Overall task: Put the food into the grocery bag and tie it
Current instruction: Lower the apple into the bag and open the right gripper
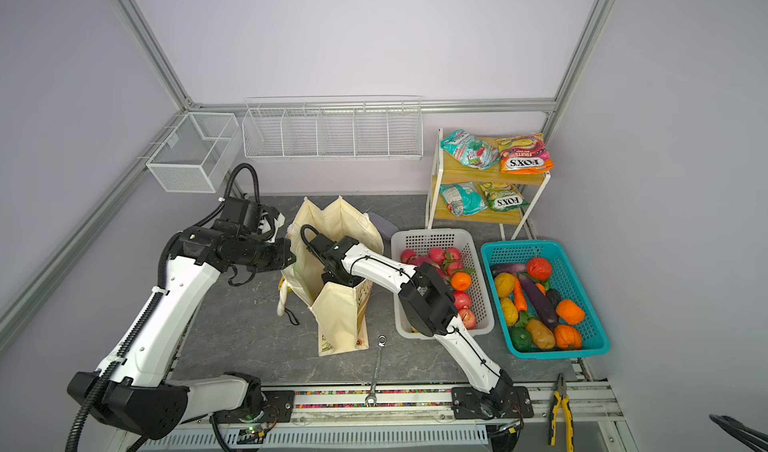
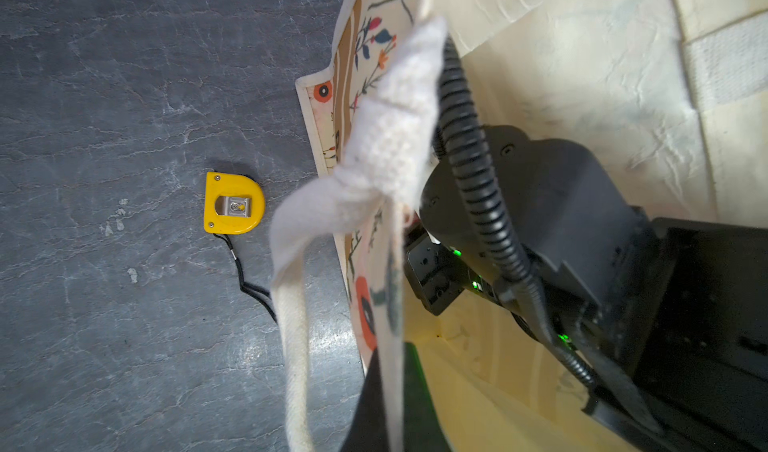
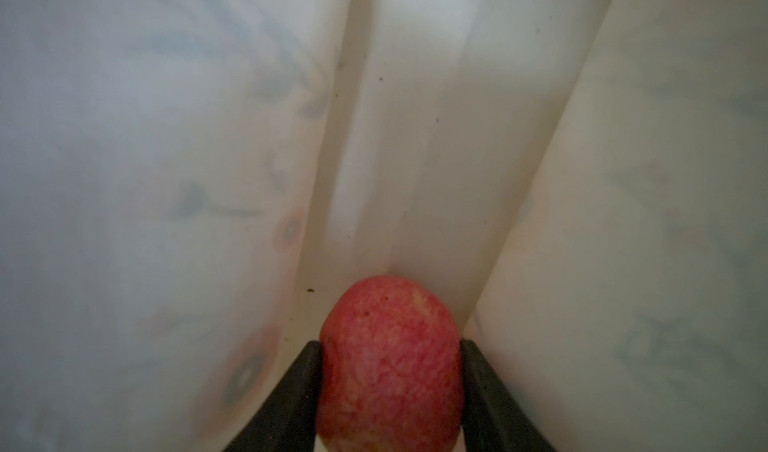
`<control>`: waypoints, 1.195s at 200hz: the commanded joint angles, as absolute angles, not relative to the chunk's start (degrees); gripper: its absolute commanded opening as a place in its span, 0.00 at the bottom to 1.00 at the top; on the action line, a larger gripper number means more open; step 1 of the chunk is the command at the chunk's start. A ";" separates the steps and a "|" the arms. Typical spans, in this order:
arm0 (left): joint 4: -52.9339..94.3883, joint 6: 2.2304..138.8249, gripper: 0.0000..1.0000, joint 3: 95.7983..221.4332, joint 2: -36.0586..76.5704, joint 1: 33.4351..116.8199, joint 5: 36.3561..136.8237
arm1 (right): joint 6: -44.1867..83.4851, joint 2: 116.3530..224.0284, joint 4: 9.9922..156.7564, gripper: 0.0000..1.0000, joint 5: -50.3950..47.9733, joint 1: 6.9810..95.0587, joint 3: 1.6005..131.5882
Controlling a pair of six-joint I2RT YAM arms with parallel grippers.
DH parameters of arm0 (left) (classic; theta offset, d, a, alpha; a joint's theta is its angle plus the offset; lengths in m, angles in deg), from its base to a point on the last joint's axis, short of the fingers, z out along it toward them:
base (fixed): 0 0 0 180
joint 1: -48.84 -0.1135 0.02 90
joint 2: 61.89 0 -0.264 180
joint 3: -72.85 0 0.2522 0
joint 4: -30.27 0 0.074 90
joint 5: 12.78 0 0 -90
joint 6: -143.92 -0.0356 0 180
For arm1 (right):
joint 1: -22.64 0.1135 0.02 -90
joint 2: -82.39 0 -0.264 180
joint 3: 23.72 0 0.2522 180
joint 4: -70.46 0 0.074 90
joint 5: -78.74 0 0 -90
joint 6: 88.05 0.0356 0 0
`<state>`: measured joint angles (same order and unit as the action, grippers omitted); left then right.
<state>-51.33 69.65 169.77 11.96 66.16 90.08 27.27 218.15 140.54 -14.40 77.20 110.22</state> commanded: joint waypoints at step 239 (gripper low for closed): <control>-47.66 69.56 0.00 167.46 8.62 66.42 91.04 | 27.53 188.48 125.63 0.96 -33.15 75.81 111.82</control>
